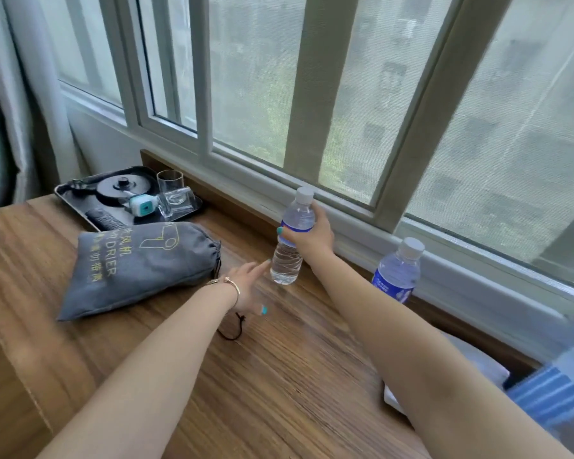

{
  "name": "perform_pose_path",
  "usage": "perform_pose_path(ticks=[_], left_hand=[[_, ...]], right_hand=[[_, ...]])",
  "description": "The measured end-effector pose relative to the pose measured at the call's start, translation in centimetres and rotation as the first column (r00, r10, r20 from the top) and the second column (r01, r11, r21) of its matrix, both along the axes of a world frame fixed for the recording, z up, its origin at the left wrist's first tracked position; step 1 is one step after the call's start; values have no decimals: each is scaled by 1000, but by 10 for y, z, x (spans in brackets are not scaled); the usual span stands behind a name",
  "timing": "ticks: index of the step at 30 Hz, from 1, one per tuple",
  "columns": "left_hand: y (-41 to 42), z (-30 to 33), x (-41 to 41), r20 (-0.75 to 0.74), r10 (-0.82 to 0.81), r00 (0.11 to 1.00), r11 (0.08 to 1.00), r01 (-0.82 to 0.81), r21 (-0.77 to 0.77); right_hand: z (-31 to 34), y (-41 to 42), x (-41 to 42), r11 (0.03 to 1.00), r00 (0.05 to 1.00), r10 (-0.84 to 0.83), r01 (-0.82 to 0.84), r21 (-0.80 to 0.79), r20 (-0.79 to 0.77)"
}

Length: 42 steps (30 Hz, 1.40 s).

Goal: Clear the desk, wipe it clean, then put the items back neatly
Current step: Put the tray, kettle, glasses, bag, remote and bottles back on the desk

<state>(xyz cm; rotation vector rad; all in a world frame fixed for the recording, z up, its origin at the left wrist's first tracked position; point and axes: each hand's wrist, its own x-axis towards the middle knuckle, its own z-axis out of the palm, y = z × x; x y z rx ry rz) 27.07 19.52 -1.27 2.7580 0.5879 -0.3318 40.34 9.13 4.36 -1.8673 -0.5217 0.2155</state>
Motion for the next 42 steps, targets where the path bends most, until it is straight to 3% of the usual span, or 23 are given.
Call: perform_pose_path(ticks=[6, 15, 26, 36, 42], left_hand=[[-9, -4, -9, -31, -9, 999, 999, 7, -36], [-16, 5, -38, -24, -3, 1000, 999, 2, -34], [-66, -7, -100, -26, -16, 1000, 992, 13, -128], [-178, -13, -114, 58, -209, 976, 954, 217, -206], [-270, -17, -105, 140, -423, 895, 900, 433, -51]], right_hand=[[-2, 1, -9, 998, 994, 53, -49, 40, -98], [-12, -23, -36, 994, 969, -63, 40, -100, -238], [-54, -114, -124, 968, 991, 101, -118, -222, -85], [-66, -238, -172, 953, 997, 66, -72, -295, -31], [-67, -326, -174, 944, 1000, -18, 23, -330, 16]])
